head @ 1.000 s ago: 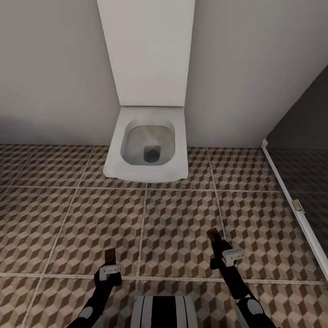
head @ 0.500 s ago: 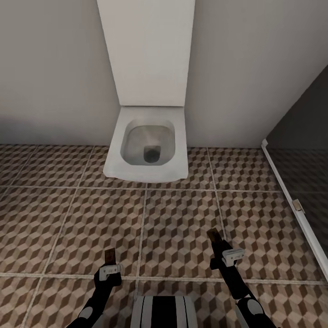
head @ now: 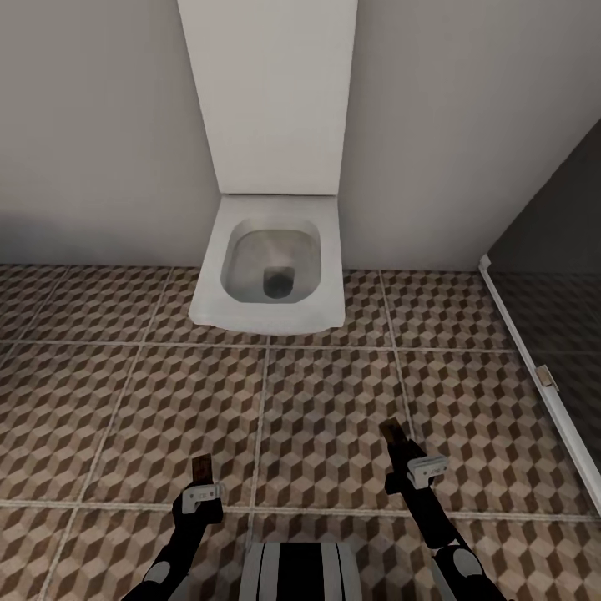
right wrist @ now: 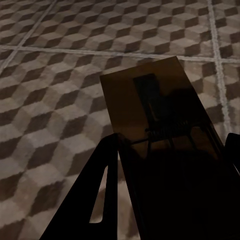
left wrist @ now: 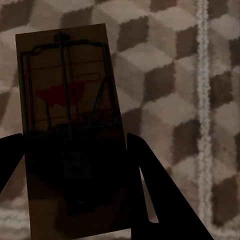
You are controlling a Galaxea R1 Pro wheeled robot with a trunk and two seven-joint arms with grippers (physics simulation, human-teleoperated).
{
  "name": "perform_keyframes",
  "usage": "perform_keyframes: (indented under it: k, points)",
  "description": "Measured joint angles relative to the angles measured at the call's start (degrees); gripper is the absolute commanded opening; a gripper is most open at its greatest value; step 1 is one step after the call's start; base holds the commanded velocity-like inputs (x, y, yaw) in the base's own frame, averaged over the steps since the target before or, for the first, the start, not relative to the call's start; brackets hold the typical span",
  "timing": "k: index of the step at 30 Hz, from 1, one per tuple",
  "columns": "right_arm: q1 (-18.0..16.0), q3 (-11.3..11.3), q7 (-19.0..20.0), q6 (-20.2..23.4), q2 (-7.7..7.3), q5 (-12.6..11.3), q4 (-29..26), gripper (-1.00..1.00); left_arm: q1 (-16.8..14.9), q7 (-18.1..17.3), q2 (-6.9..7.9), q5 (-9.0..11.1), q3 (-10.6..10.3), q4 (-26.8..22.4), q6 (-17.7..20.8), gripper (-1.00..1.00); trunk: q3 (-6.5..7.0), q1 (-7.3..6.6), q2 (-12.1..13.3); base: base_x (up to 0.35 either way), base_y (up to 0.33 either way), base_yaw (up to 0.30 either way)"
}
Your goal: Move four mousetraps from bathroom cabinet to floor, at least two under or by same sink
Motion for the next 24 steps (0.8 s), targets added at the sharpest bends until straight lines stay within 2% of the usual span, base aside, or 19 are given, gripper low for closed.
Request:
perform_keyframes:
  k: [6,11,17,20,24]
  points:
    - [0.0,-0.1,-0.4,0.6,0.21,0.0,0.3,-1.0,0.0,0.1,-0.05,0.0,0.1,0.1,0.1,-1.0,0.0,0.0,0.0,0.0,0.0,0.0]
    - [0.0,-0.1,-0.5,1.0,2.57,0.1,1.6,-1.0,0.0,0.2,-0.09,0.0,0.4,-0.2,0.4,-1.0,0.0,0.0,0.0,0.0,0.0,0.0]
    - [0.0,-0.1,-0.6,1.2,2.98,0.1,1.9,-1.0,0.0,0.3,-0.17,0.0,0.5,-1.5,1.5,-1.0,0.0,0.0,0.0,0.0,0.0,0.0]
    - [0.0,0.0,-0.6,1.1,3.01,0.1,1.8,-1.0,0.0,0.4,-0.17,-0.1,0.4,-5.9,4.4,-1.0,0.0,0.0,0.0,0.0,0.0,0.0]
    - [0.0,-0.1,-0.6,1.5,2.96,0.2,1.3,-1.0,0.0,0.6,-0.13,-0.2,0.4,-13.4,15.7,-1.0,0.0,0.0,0.0,0.0,0.0,0.0]
